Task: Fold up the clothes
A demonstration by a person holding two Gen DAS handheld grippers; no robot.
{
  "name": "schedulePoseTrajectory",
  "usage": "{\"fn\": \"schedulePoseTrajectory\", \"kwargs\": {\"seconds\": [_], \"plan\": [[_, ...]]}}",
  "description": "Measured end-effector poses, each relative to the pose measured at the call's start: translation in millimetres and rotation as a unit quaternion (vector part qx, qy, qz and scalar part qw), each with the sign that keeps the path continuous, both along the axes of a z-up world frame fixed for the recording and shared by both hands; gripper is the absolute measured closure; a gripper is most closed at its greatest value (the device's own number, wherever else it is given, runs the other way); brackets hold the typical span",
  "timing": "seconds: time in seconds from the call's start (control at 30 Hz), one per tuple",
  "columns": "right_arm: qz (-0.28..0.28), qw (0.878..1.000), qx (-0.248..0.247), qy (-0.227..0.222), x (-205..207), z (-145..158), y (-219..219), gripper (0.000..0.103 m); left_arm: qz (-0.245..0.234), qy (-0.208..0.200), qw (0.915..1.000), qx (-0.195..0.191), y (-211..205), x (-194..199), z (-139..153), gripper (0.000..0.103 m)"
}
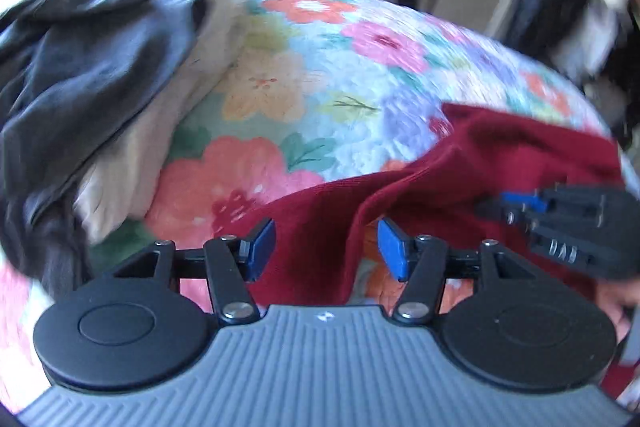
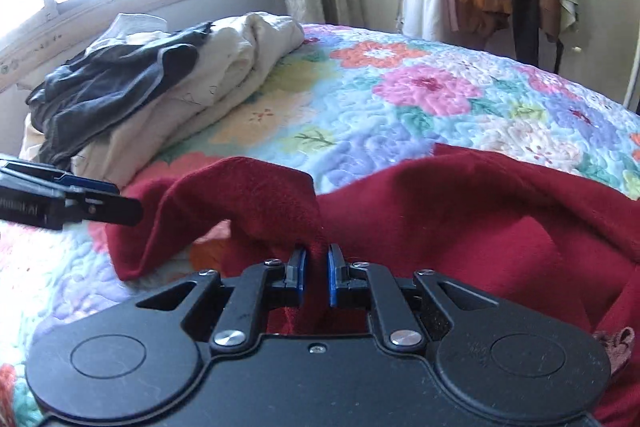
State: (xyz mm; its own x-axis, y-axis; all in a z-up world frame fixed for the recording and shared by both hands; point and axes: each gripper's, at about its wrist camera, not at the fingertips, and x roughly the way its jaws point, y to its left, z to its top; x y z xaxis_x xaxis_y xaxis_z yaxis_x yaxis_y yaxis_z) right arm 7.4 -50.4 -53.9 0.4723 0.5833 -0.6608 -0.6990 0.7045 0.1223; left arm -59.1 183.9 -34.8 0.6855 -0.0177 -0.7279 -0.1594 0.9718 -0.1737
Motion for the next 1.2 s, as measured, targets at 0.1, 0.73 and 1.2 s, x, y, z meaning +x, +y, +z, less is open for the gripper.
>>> {"fn": "schedulePoseTrajectory", "kwargs": {"seconds": [0.1, 0.73, 1.2], "plan": [[-0.013, 0.999, 0.015, 0.028, 6, -4, -6, 0.092, -0.029, -0.008, 0.9995, 0.012, -14, 10, -11, 0.032], [-0.029, 0.996, 0.060, 0.054, -8, 1, -26, 0.085, 0.025, -0.067, 0.9811, -0.180, 27, -30, 8, 0.095], [0.072, 0.997, -0.019, -0.012, -67, 6, -5, 0.062, 0.250, -0.098, 0.9512, -0.152, 68, -121, 41, 0.096]]}}
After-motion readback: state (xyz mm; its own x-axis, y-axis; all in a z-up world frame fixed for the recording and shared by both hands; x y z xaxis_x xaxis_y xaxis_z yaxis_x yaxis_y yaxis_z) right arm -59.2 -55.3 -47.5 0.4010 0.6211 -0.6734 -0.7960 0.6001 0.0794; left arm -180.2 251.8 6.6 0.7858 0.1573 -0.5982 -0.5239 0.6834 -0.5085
